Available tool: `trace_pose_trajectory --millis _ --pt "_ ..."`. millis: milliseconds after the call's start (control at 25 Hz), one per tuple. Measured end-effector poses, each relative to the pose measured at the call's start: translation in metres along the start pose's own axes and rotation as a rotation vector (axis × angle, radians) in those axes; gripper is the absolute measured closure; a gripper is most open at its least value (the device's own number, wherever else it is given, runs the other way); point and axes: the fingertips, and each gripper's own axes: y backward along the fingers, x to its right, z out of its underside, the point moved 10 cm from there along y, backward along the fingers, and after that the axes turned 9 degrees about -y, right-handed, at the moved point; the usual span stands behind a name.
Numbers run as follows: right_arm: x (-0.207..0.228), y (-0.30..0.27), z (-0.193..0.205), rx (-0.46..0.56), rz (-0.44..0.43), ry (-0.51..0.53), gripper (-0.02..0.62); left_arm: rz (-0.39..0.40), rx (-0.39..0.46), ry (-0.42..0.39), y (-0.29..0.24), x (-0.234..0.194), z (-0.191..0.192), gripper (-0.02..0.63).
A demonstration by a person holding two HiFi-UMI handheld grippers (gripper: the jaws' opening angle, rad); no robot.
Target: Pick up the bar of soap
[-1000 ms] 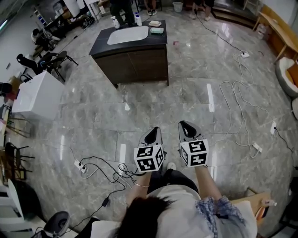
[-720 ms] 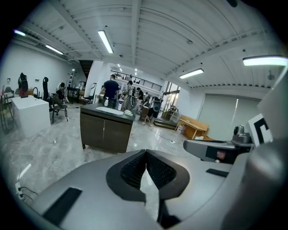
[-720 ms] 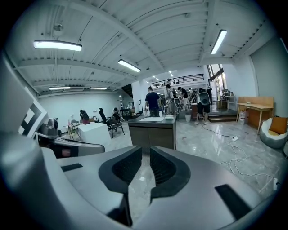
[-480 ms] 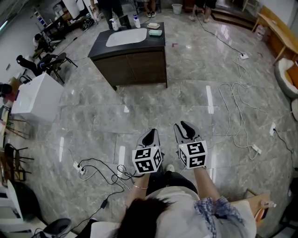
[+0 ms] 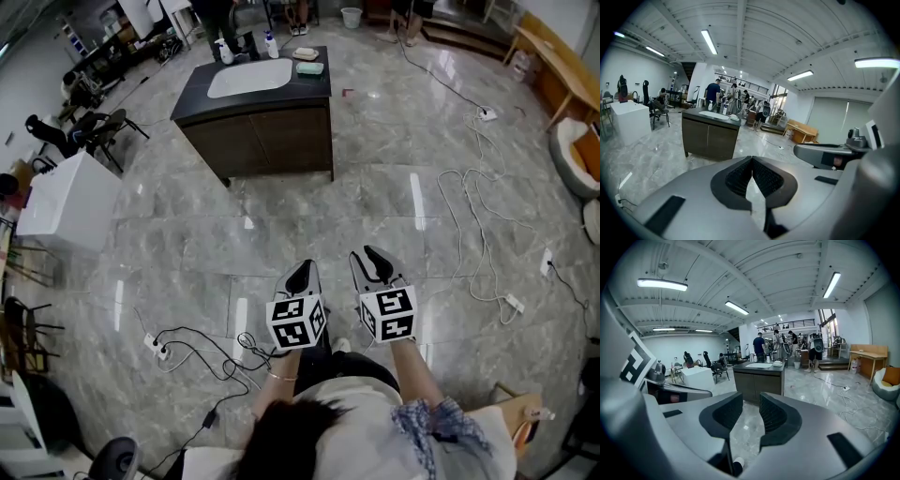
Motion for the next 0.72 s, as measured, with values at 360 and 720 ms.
trace_pose_trajectory --millis 360,720 --pt "0.005 -0.059 -0.025 -0.002 -0.008 0.001 0.476 0.002 -0.022 -0.008 -0.048 -0.039 -0.025 0.597" --pt "0.004 -0.115 -0.054 -0.012 -0.002 0.013 0.466 0.005 -0.002 -0.001 -0.089 -0.08 -0.058 0.597"
